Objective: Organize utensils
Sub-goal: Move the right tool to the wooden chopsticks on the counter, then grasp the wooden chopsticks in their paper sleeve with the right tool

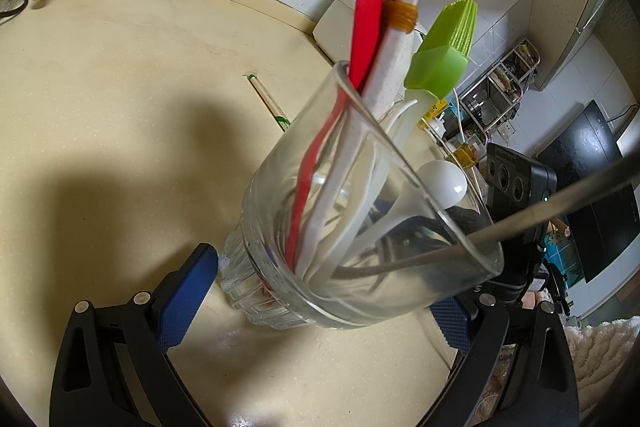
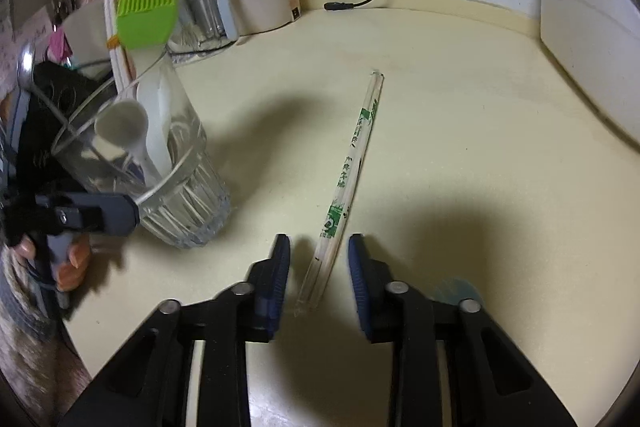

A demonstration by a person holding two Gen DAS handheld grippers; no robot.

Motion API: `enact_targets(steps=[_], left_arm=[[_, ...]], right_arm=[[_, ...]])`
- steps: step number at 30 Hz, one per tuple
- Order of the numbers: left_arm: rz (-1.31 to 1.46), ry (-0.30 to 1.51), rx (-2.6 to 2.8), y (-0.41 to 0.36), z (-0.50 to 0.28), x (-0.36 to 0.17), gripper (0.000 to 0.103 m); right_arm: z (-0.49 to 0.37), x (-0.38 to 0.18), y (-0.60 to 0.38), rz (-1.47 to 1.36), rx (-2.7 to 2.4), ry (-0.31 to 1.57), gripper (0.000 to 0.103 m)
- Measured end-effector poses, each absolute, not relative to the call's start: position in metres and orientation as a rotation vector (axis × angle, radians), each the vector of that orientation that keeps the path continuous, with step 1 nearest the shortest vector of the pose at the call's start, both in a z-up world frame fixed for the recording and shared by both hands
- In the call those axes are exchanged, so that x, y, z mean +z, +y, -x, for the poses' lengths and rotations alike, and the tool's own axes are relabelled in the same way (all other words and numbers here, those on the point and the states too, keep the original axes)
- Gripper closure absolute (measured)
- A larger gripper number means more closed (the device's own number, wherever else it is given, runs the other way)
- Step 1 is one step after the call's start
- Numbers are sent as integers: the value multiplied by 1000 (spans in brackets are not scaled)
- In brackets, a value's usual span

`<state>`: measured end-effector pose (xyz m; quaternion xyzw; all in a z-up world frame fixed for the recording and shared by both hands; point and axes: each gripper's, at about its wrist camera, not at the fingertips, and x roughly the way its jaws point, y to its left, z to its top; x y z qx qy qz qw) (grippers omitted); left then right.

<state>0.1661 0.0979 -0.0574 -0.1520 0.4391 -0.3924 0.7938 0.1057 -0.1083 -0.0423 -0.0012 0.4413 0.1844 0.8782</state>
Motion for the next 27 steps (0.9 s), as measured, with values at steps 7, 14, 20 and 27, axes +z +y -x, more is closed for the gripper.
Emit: enact_targets(steps=[7, 14, 20, 27], left_arm=[[327, 944, -844, 98, -166, -57, 4], [327, 944, -844, 98, -166, -57, 4], [327, 944, -844, 98, -166, -57, 4], [327, 944, -844, 98, -166, -57, 4]], right_arm=[[-84, -39, -83, 244, 356, 908, 91], [-51, -36, -99, 201, 393, 959, 91], [-22, -32, -118, 167, 408, 1005, 90], [-60, -19, -136, -24, 384, 1005, 83]])
